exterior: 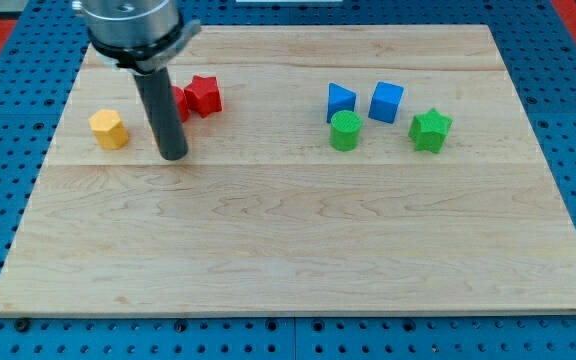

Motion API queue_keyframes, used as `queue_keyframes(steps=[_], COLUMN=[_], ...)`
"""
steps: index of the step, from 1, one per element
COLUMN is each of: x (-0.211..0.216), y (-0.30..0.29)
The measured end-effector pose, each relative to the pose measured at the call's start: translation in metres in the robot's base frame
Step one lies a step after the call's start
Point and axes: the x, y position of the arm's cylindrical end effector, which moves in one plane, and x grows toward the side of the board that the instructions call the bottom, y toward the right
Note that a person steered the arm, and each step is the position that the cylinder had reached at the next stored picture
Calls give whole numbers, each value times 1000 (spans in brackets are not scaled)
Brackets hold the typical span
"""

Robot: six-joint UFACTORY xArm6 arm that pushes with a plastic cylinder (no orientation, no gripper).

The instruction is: Slide the yellow heart closer to the yellow hexagon

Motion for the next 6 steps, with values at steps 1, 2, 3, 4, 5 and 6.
queue_keyframes(steps=[1,2,3,4,5,6], x=[-10,-32,-35,-38,-38,-38], y=[55,65,33,-8,-54,-9])
